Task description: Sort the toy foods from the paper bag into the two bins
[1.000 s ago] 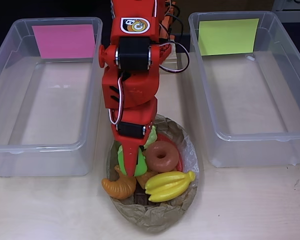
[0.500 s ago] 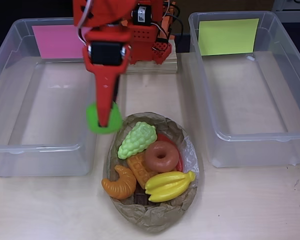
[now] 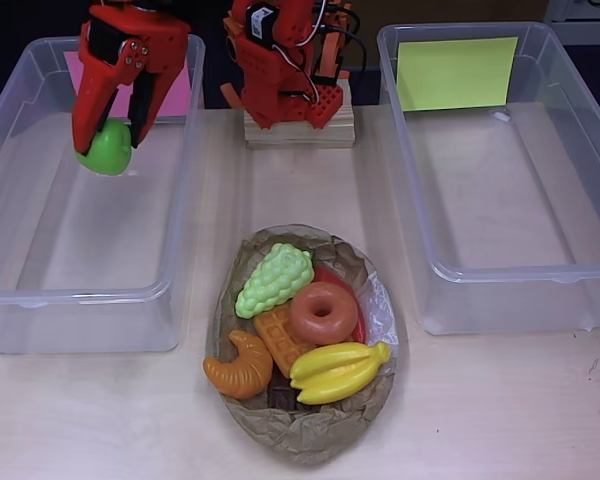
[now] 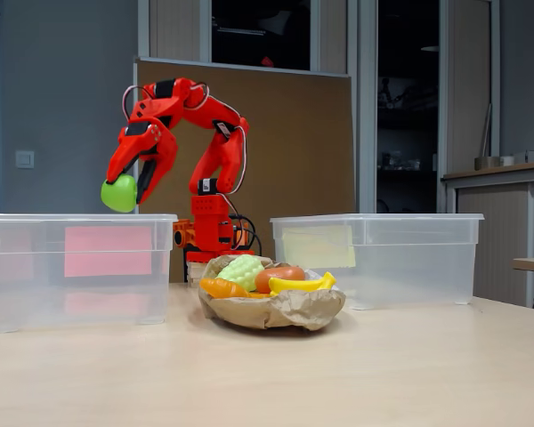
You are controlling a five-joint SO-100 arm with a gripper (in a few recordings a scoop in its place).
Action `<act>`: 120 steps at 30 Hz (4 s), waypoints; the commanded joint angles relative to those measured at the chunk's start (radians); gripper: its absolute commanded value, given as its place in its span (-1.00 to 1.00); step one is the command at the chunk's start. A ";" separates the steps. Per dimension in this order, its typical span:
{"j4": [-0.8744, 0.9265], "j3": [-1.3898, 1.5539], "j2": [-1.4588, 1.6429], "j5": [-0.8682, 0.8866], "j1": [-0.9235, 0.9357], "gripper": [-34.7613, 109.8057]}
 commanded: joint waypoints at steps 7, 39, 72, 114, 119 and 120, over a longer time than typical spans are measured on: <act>-0.126 0.150 0.054 0.000 0.055 -0.21; -0.321 0.331 0.092 0.081 -0.005 0.07; 0.117 -0.827 -0.894 0.005 -0.611 0.04; 0.152 -1.255 -1.353 -0.485 -0.589 0.03; 0.138 -1.315 -1.430 -0.491 -0.583 0.03; 0.137 -1.324 -1.443 -0.491 -0.581 0.03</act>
